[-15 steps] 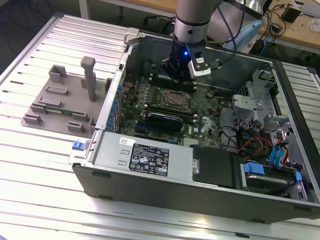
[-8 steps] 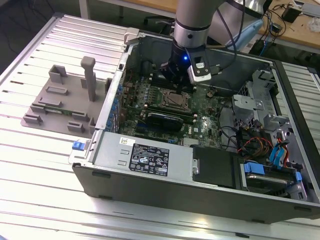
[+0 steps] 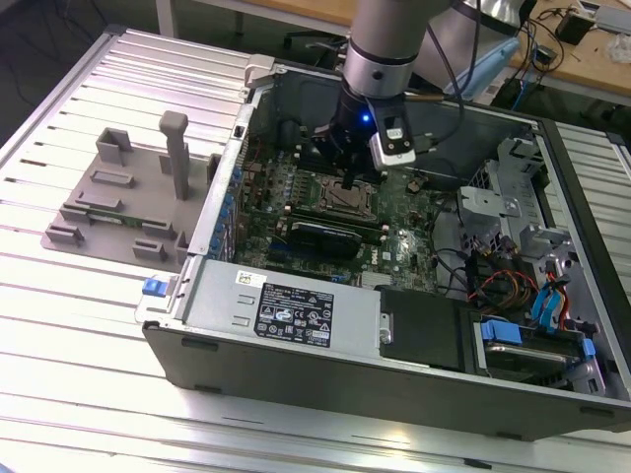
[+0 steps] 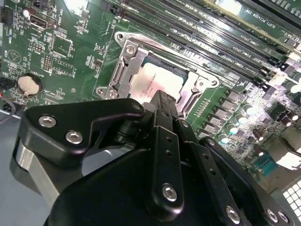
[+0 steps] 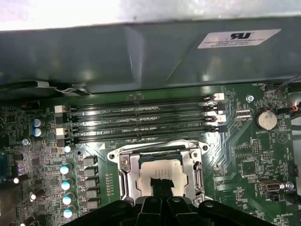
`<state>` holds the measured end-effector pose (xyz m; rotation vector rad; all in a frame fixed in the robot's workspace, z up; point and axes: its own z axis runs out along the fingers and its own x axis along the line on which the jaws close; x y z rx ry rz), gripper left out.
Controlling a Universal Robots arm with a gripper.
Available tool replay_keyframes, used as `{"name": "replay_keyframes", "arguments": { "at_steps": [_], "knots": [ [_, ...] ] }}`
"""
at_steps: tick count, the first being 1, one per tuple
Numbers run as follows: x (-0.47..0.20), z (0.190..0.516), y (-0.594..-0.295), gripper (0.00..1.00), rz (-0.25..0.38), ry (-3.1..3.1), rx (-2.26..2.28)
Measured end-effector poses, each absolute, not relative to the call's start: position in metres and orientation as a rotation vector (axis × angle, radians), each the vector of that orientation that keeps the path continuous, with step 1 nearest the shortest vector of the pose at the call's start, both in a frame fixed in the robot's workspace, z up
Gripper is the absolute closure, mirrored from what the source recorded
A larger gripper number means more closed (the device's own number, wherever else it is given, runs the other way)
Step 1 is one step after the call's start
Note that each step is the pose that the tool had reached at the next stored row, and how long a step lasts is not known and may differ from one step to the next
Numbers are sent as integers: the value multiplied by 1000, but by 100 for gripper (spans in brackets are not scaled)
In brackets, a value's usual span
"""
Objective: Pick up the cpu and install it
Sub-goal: 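Install the first cpu locking lever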
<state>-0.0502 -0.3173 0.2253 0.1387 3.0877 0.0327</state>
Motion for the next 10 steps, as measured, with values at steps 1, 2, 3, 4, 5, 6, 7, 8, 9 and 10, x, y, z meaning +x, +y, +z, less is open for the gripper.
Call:
{"name": "replay_keyframes", "arguments": {
  "at_steps": [1, 2, 3, 4, 5, 6, 7, 8, 9, 10],
  "knots": [
    [-50, 225, -317, 89, 33, 3090, 135],
    [-49, 225, -317, 89, 33, 3093, 126],
    [-48, 225, -317, 89, 33, 3097, 102],
    [-48, 225, -317, 89, 34, 3097, 93],
    [-48, 225, -317, 89, 34, 3098, 82],
    [-48, 225, -317, 89, 34, 3099, 76],
    [-48, 225, -317, 89, 34, 3099, 75],
    [-48, 225, -317, 89, 34, 3099, 75],
    [-48, 227, -317, 89, 34, 3099, 75],
    [-48, 229, -317, 89, 34, 3099, 75]
  ]
}}
